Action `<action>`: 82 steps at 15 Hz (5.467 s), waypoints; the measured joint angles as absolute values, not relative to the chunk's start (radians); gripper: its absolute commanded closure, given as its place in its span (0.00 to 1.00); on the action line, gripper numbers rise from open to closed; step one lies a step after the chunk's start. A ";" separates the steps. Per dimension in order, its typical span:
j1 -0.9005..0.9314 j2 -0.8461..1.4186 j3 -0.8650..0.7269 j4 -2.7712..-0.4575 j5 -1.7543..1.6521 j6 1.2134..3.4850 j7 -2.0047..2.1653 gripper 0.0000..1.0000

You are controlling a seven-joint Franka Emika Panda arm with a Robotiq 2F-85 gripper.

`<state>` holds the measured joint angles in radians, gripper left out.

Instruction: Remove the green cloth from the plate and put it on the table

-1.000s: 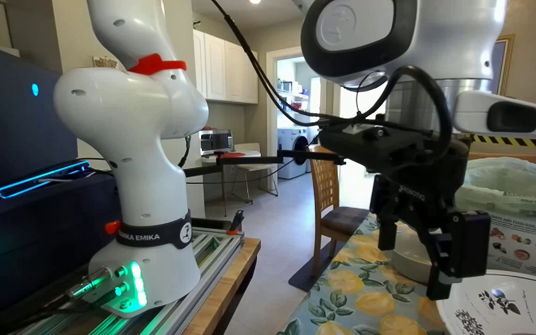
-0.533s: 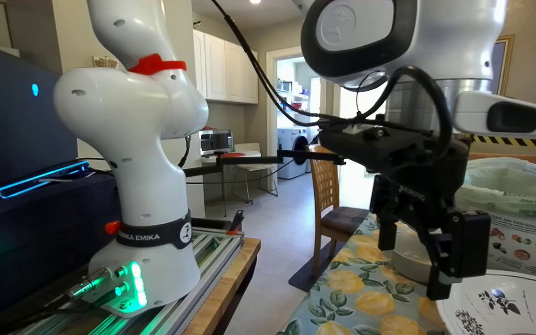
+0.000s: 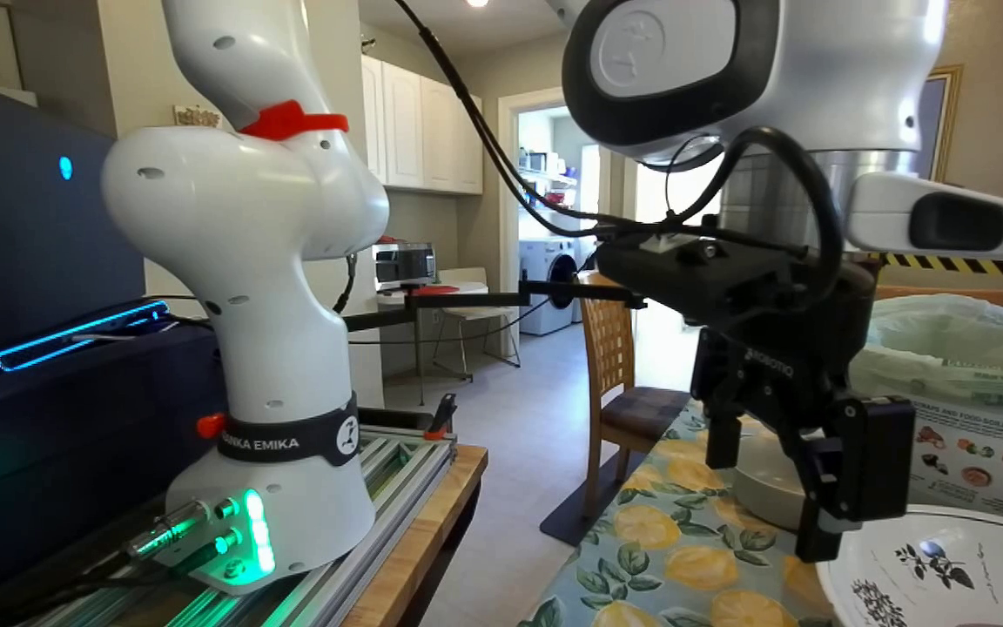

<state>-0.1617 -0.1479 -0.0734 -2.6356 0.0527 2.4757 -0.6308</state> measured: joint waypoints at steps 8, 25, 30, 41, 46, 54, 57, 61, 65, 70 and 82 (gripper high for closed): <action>-0.111 -0.102 -0.103 -2.582 0.150 2.490 -0.521 0.00; -0.120 0.176 -0.110 -2.323 0.242 2.602 -0.053 0.00; -0.120 0.222 -0.140 -2.297 0.166 2.644 0.090 0.00; -0.119 0.241 -0.151 -2.290 0.125 2.651 0.145 0.00; -0.119 0.241 -0.151 -2.290 0.125 2.651 0.145 0.00; -0.124 0.272 -0.154 -2.258 0.126 2.655 0.164 0.00; -0.125 0.299 -0.157 -2.238 0.126 2.663 0.174 0.00; -0.125 0.350 -0.164 -2.219 0.126 2.701 0.179 0.13; -0.125 0.390 -0.168 -2.198 0.126 2.727 0.188 0.50; -0.125 0.407 -0.168 -2.183 0.126 2.737 0.196 0.87; -0.127 0.400 -0.180 -2.159 0.133 2.736 0.221 0.99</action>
